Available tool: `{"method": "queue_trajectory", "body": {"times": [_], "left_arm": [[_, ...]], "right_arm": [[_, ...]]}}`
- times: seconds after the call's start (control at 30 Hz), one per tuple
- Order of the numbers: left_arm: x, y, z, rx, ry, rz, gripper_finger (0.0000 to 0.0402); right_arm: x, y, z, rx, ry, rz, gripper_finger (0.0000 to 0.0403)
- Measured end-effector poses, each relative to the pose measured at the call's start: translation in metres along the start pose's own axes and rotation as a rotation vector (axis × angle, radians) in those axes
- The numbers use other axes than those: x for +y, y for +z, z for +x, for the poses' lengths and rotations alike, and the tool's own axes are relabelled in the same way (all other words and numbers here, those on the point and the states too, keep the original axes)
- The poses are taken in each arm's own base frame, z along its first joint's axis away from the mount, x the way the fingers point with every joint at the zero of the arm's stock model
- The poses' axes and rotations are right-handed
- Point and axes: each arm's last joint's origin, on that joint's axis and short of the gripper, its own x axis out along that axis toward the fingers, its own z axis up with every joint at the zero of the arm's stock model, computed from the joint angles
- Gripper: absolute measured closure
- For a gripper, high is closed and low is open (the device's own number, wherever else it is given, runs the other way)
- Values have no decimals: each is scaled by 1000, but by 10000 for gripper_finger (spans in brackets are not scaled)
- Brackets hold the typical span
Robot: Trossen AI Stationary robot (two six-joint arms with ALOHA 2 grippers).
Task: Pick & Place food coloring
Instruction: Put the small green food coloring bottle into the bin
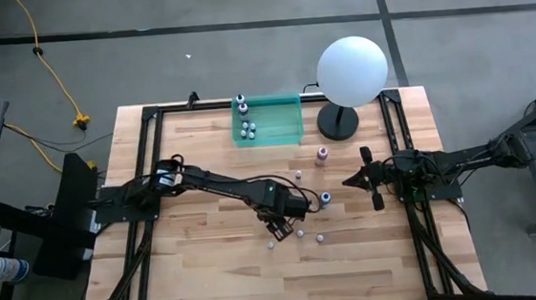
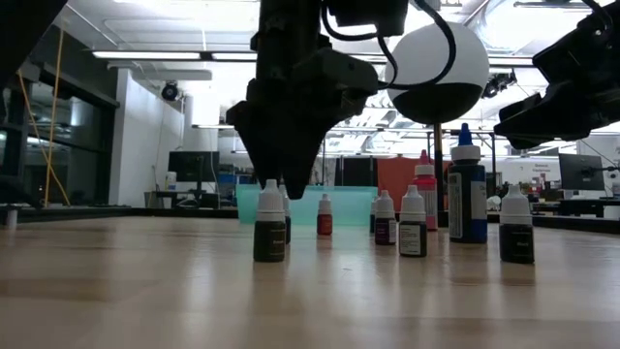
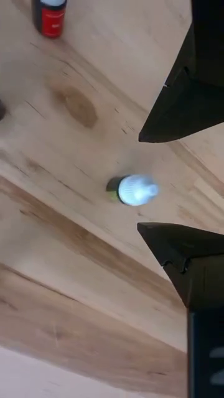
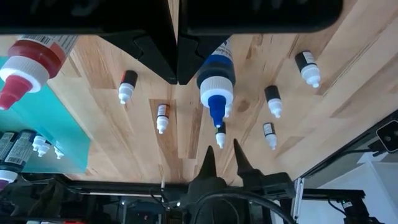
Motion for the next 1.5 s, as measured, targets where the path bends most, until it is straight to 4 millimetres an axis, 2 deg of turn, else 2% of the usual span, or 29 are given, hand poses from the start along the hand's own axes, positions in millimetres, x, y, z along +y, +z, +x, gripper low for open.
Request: {"method": "queue_trajectory", "body": {"times": [0.33, 0.7, 1.27, 1.37, 1.5], "left_arm": [[4, 4, 1, 15, -10, 13, 191], [1, 4, 13, 58, -20, 30, 197], [3, 6, 12, 53, -20, 51, 351], [3, 6, 11, 50, -21, 61, 367], [4, 6, 10, 47, -23, 79, 369]], "right_arm": [[0, 0, 0, 0, 0, 0, 402], [0, 0, 0, -1, 0, 0, 402], [0, 0, 0, -1, 0, 0, 402], [0, 0, 0, 0, 0, 0, 402], [0, 0, 0, 0, 0, 0, 402]]}}
